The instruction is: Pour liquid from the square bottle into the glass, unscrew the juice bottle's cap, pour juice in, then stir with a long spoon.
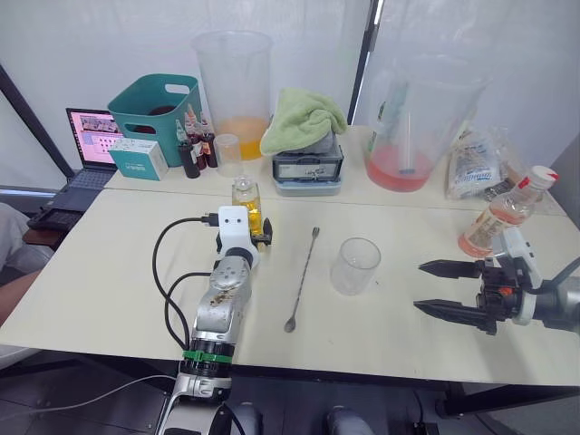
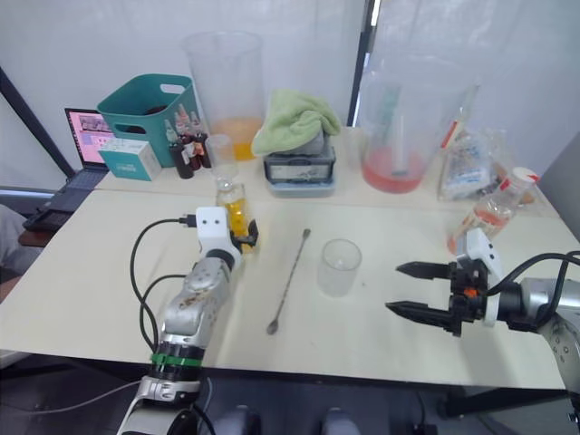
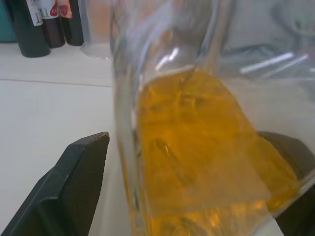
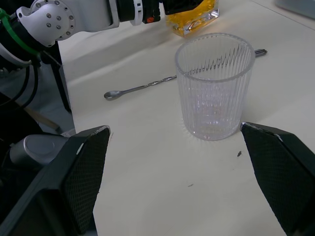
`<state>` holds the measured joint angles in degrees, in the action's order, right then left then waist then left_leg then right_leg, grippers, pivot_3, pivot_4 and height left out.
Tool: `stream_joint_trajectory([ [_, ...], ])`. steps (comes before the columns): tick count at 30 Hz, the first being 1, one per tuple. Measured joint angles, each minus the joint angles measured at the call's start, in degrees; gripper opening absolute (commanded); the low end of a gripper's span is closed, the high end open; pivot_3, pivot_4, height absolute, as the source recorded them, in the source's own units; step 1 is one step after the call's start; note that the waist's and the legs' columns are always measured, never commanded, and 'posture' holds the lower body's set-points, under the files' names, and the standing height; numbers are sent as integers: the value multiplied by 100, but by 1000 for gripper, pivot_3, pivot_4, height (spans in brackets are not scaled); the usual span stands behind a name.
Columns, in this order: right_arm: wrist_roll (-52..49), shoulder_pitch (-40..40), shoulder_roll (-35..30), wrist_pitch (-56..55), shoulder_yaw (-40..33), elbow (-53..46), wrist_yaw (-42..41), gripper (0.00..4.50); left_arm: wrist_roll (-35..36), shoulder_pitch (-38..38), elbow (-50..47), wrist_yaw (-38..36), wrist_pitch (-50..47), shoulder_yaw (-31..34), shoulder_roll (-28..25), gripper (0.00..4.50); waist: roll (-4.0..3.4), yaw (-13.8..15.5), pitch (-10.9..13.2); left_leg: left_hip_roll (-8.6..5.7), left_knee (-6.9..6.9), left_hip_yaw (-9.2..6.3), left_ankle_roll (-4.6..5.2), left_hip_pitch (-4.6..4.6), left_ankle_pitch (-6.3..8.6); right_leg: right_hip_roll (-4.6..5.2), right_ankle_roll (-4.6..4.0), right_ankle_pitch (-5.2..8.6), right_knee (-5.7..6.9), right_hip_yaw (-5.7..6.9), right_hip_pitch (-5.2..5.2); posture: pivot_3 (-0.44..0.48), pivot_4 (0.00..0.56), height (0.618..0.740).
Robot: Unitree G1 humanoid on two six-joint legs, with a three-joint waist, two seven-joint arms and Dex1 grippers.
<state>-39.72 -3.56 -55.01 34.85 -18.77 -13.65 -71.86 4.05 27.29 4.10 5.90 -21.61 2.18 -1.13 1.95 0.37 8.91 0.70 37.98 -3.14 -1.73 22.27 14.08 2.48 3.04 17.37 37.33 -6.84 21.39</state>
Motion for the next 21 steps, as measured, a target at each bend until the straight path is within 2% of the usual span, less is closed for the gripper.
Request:
stream_joint_trajectory([
  [9, -1, 108, 149, 20, 0, -184, 191, 4500, -149, 168, -361, -80, -27, -102, -126, 4489, 0, 27, 0, -2, 0, 0, 0, 3, 0, 2, 5, -4, -9, 0, -1, 0, 150, 740],
  [14, 0, 158, 218, 23, 0, -199, 260, 4500, -166, 206, -357, -159, -110, -97, -75, 2997, 0, 24, 0, -1, 0, 1, 0, 1, 0, 2, 5, -5, -9, -1, -2, 0, 150, 740],
  [15, 0, 158, 234, 23, 0, -201, 296, 4500, -152, 213, -354, -174, -115, -75, -79, 2809, 0, 24, 0, -1, 0, 1, 0, 1, 0, 2, 5, -5, -9, -1, -2, 0, 150, 740],
  [21, 0, 158, 253, 23, 0, -209, 424, 4500, 55, 292, -314, -327, -187, 108, -106, 2810, 0, 28, 0, -2, 0, 1, 0, 0, 0, 2, 6, -5, -9, 0, -3, 0, 150, 740],
])
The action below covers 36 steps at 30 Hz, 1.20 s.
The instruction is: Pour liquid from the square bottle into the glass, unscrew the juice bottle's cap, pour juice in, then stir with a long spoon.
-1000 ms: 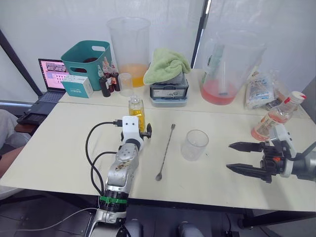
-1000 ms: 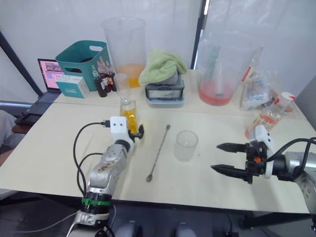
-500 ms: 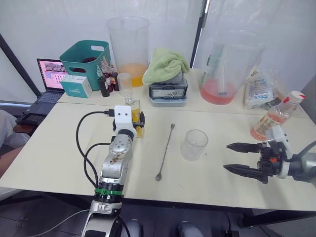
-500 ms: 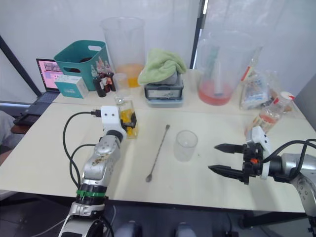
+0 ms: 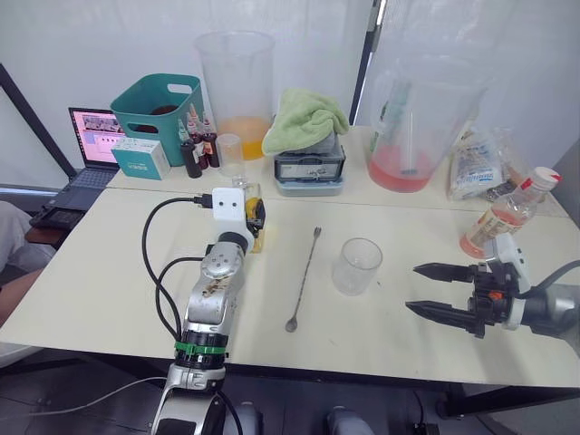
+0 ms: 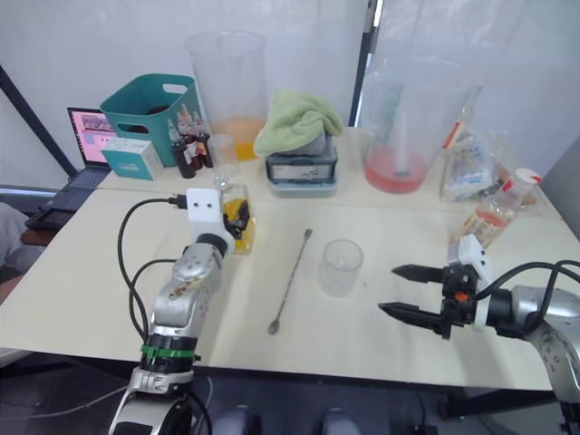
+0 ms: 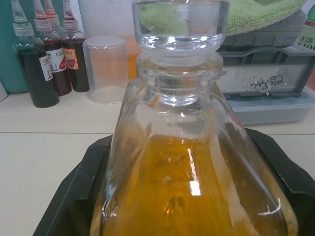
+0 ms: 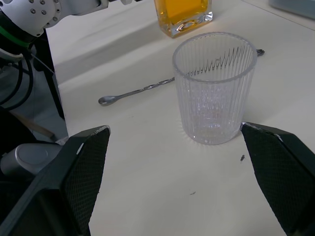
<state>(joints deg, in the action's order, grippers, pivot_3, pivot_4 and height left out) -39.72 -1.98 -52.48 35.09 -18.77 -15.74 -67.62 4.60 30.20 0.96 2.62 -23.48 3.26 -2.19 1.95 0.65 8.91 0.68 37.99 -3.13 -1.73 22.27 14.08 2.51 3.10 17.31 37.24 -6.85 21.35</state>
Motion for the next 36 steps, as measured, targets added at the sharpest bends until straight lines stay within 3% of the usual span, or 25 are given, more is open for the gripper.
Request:
stream_joint_trajectory([
  [6, 1, 20, 88, 0, -8, -71, 203, 4500, 462, 5, 49, -947, -28, 220, -612, 2810, 1, -35, 1, 4, 0, -1, 0, 3, 0, -4, -1, -1, 1, 3, 6, 0, 150, 740],
  [12, 5, 42, 163, -7, -12, -79, 297, 4500, 1610, -140, 25, -3441, 72, 348, -1865, 2810, 3, -57, 4, 4, 3, -1, -1, 65, -1, 0, -10, -36, 44, 9, 98, 0, 150, 740],
  [21, 15, 19, 170, -129, -18, -17, 299, 4500, 3157, 133, -310, -6492, -704, 335, -3378, 2810, -5, -96, 9, 6, 2, -11, 0, 63, -1, 0, -10, -35, 41, 30, 91, 0, 150, 740],
  [25, 16, 46, 169, -147, -44, 10, 297, 4500, 3382, 252, -590, -7213, -915, -110, -3405, 2810, -6, -99, 9, 6, 3, -11, 0, 64, -2, -1, -10, -35, 41, 30, 90, 0, 150, 740],
  [31, 9, 92, 114, -138, -225, -5, 282, 4500, 3322, 480, -788, -7435, -612, -837, -2548, 2810, -7, -115, 9, 6, 13, -10, 1, 67, -2, -2, -10, -35, 44, 28, 89, 0, 150, 740],
  [36, 8, 97, 101, -106, -254, -16, 281, 4500, 2874, 473, -775, -7464, -53, -1379, -1984, 2810, -8, -155, 9, 7, 13, -7, 4, 63, -3, -5, -10, -35, 48, 24, 89, 0, 150, 740],
])
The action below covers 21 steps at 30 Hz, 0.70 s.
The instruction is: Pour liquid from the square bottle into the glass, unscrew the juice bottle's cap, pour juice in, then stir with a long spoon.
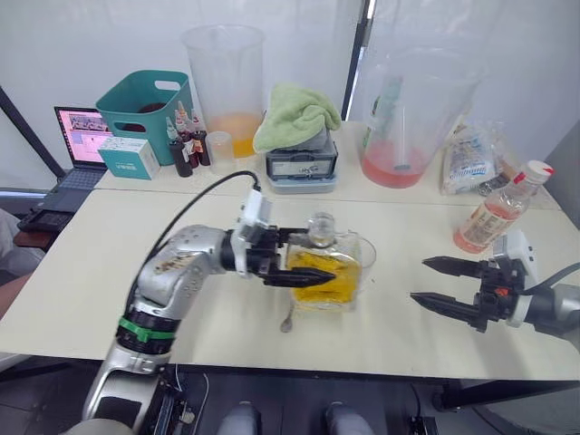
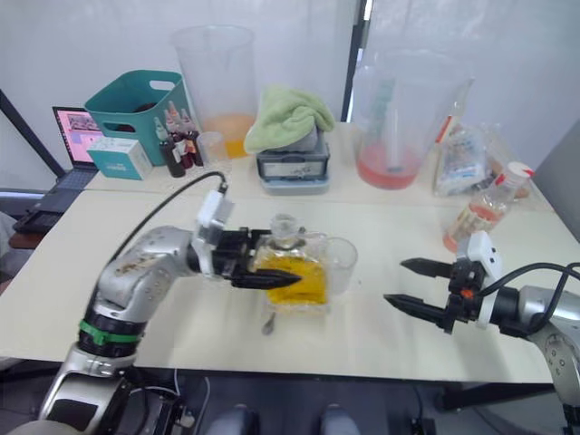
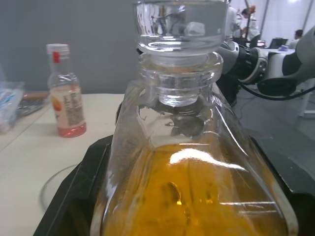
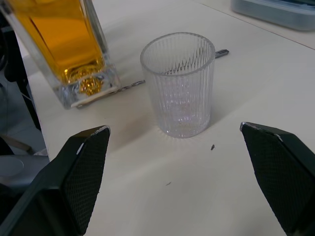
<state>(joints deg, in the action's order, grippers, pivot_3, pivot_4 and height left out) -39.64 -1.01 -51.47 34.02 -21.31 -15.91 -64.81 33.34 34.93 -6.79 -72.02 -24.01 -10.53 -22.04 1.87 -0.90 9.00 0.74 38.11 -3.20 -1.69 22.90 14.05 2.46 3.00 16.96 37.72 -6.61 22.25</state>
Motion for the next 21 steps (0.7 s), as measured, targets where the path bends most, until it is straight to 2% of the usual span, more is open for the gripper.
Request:
stream_joint_trajectory([
  [5, -6, 81, -68, 25, -68, -100, -3, 4500, -740, -169, 172, 43, 831, -582, 428, 2810, -2, 19, -1, -5, 2, 2, 5, 0, -3, 1, 0, 0, -2, -9, -5, 0, 150, 740],
  [10, -11, 92, -76, 55, -96, -107, 2, 4500, -1470, -330, 903, 27, 1570, -1103, 607, 2810, -2, 9, -1, -4, 7, 3, 9, 0, -5, 0, 0, 0, -2, -11, -4, 0, 150, 740],
  [16, -18, 109, -81, 106, -144, -117, 6, 4500, -1597, -386, 1429, 61, 2220, -1080, 974, 2810, -9, 62, -3, -8, 24, 2, 13, -3, -7, 2, 1, 1, -3, -13, -20, 0, 150, 740],
  [20, -18, 109, -81, 109, -144, -155, 6, 4500, -1634, -405, 1601, 131, 2461, -1079, 1029, 2810, -9, 114, -3, -6, 53, 4, 17, -2, -10, 1, 4, 2, -7, -13, -32, 0, 150, 740],
  [21, -18, 109, -81, 110, -144, -156, 5, 4500, -1640, -411, 1622, 153, 2484, -1075, 1026, 3310, -9, 120, -3, -6, 61, 5, 19, -2, -11, 1, 6, 3, -7, -13, -35, 0, 150, 740],
])
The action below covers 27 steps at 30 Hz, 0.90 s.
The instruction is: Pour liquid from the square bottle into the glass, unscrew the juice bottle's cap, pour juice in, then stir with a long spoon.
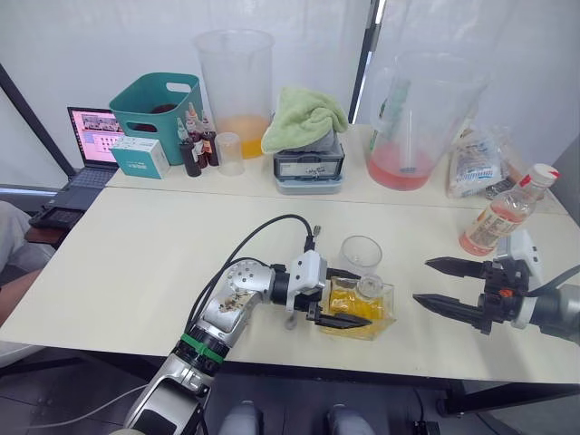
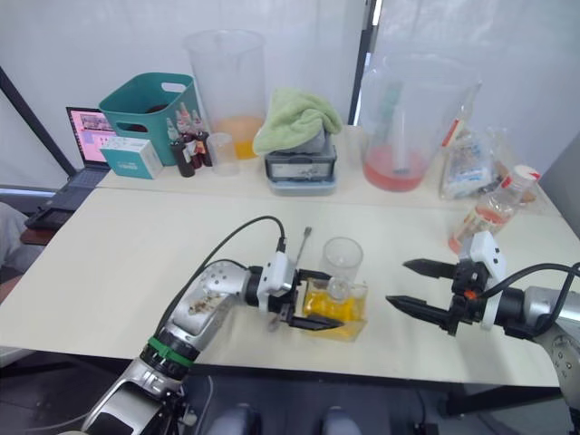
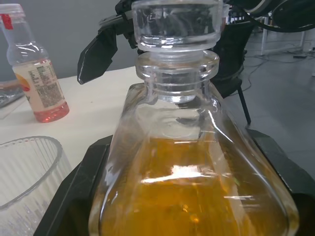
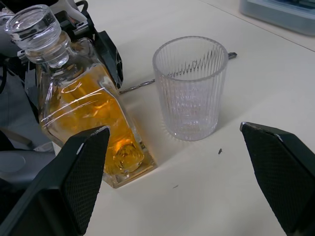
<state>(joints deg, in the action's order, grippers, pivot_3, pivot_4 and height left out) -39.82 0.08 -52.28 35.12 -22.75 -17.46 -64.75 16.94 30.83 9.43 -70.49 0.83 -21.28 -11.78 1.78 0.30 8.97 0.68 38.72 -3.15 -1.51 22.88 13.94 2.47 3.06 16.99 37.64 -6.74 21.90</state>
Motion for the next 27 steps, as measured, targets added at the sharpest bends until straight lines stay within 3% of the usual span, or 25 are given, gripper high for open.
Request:
stream_joint_trajectory([
  [1, 0, 2, 0, 0, 0, 0, 0, 4500, 15, -21, 0, 20, -27, 19, -7, 3855, 0, -1, 0, 0, 3, 0, 4, -1, -2, 0, 2, -1, 0, 0, -3, 0, 150, 740],
  [3, 0, 9, 0, 0, -1, -2, 0, 4500, 92, -140, -11, 62, -208, 68, -21, 4472, 0, -18, 0, 2, 5, 1, 7, -2, -4, -2, 5, -3, 2, -1, -5, 0, 150, 740],
  [14, 5, 33, 1, 0, -1, -1, 19, 4500, 830, 11, -919, 193, -1600, 527, -209, 4472, -2, -62, 1, 3, 2, -1, 8, 2, -4, -4, 5, -3, 7, 1, 3, 0, 150, 740],
  [27, 2, 78, 1, 0, -1, -77, 113, 4500, 637, -2, -859, 170, -1604, 281, -228, 4472, -2, -76, 1, 3, 1, -1, 8, 3, -4, -4, 5, -3, 5, 1, 3, 0, 150, 740],
])
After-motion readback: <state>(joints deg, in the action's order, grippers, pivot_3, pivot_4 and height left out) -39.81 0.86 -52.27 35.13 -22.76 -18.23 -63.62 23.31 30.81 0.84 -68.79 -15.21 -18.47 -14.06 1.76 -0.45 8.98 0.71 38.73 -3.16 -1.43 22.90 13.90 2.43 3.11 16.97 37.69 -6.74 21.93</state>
